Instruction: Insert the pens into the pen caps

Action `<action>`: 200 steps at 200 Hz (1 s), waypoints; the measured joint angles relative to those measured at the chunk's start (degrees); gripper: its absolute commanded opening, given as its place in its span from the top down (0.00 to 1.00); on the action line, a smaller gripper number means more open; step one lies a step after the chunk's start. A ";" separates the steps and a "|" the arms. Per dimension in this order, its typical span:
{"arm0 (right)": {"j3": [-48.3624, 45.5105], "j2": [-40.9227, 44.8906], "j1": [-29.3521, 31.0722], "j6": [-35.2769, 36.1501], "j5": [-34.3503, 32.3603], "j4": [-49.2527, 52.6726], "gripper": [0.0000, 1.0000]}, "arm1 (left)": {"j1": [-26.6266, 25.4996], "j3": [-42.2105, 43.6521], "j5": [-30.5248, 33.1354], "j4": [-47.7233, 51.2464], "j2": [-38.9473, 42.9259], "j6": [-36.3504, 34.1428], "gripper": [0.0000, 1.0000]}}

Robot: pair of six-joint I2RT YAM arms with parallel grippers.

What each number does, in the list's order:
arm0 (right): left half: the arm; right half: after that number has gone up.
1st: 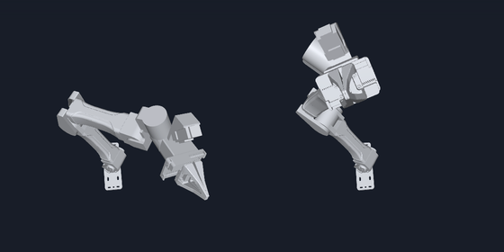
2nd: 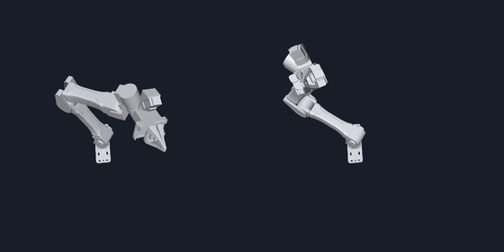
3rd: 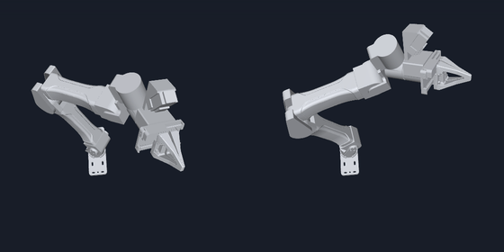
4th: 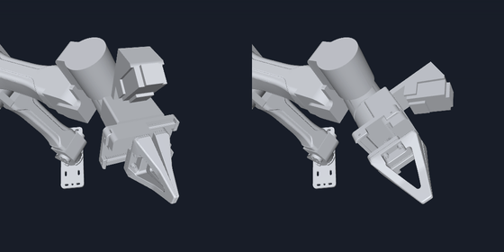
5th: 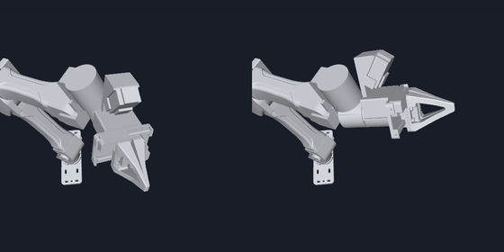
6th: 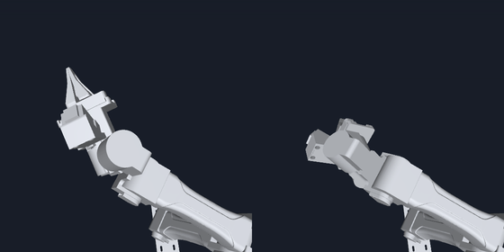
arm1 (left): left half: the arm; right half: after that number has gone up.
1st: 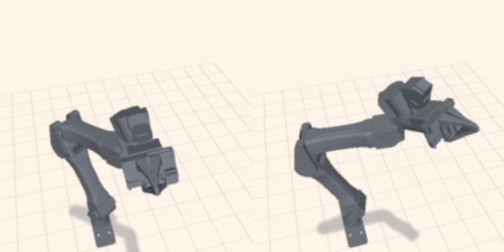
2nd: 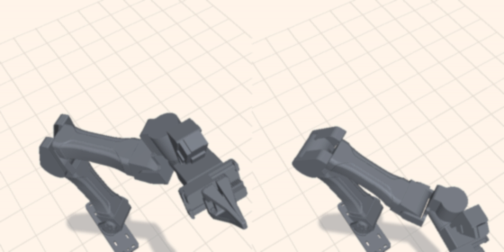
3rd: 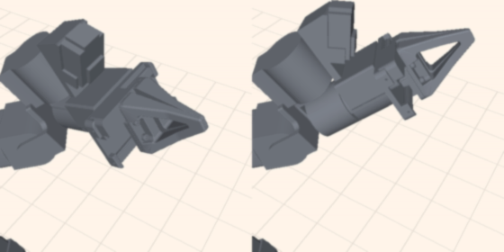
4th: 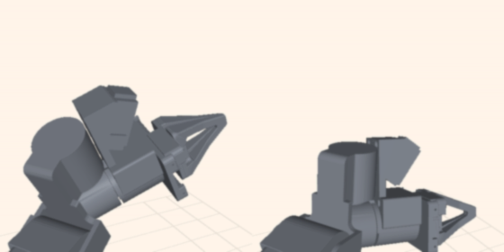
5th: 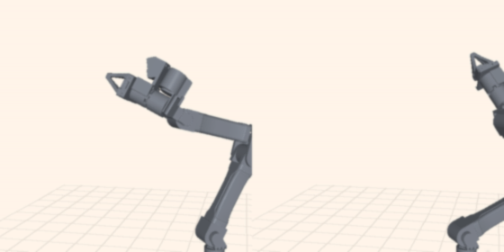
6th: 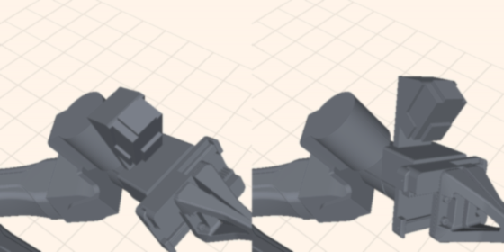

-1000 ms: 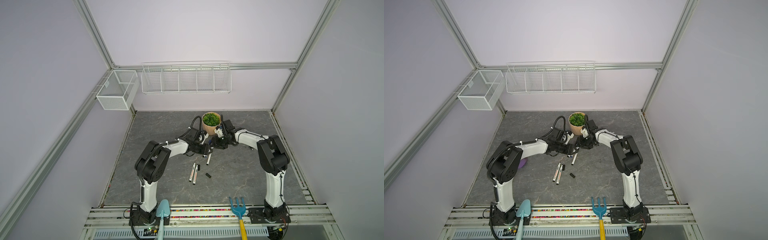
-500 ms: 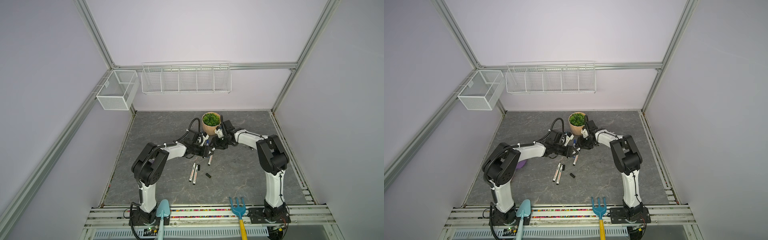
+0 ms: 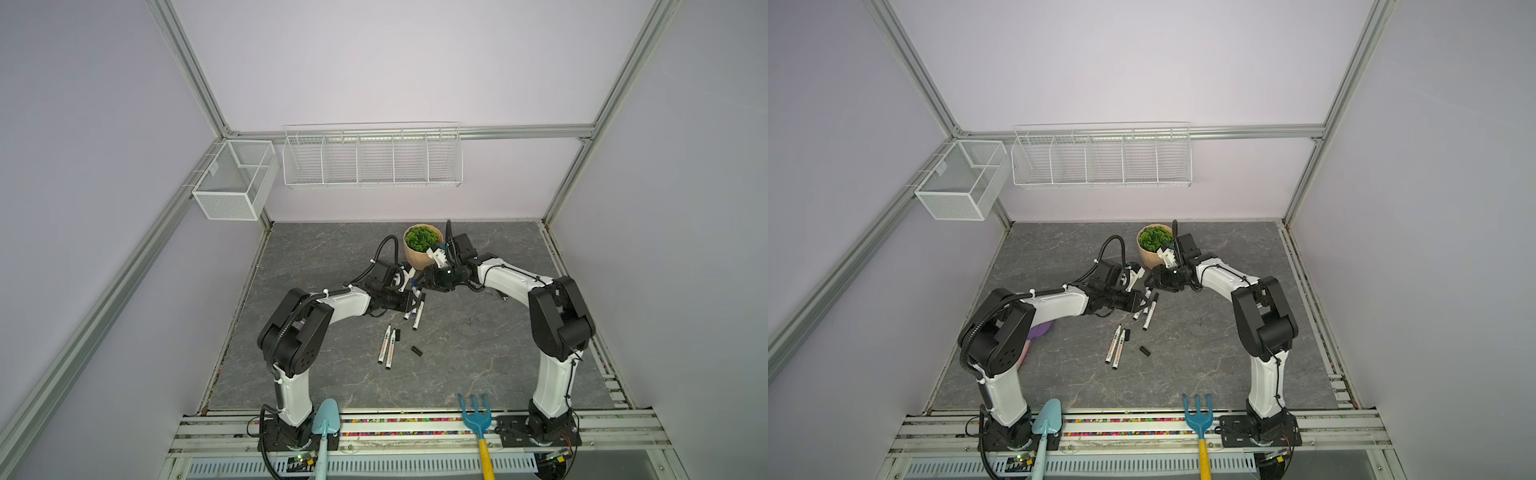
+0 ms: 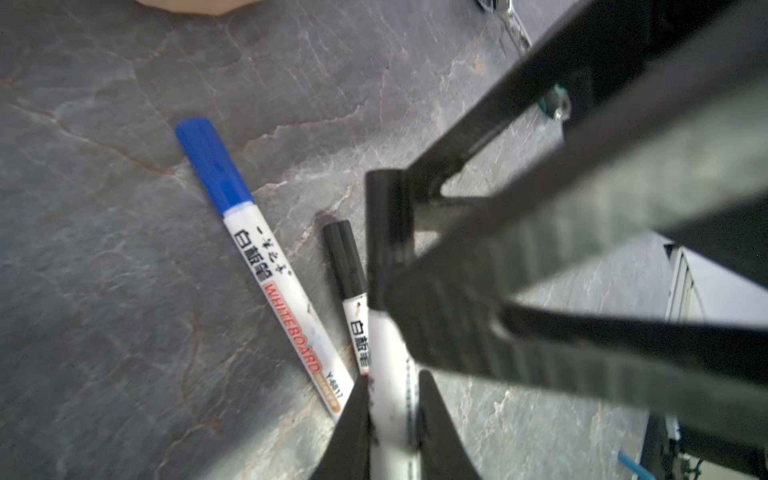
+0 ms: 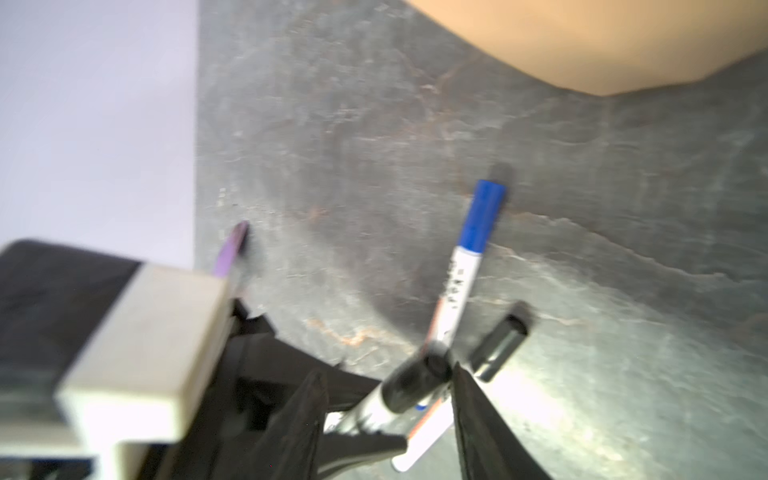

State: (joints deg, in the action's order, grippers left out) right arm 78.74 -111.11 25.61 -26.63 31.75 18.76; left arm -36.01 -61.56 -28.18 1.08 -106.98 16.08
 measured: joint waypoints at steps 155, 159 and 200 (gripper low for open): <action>-1.09 0.76 0.04 -4.00 4.39 -1.86 0.84 | -0.17 1.86 1.46 -8.46 2.25 5.20 0.71; -1.11 0.85 0.04 -3.96 4.35 -1.81 0.84 | -0.22 1.95 1.46 -8.50 2.29 4.96 0.69; -1.51 1.18 -0.17 -3.96 3.50 -1.66 0.86 | -0.15 4.81 1.36 -9.40 4.33 5.33 0.53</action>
State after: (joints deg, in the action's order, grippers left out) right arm 77.23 -109.93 25.43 -30.59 35.24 17.10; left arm -36.16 -56.75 -26.83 -8.32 -102.65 21.41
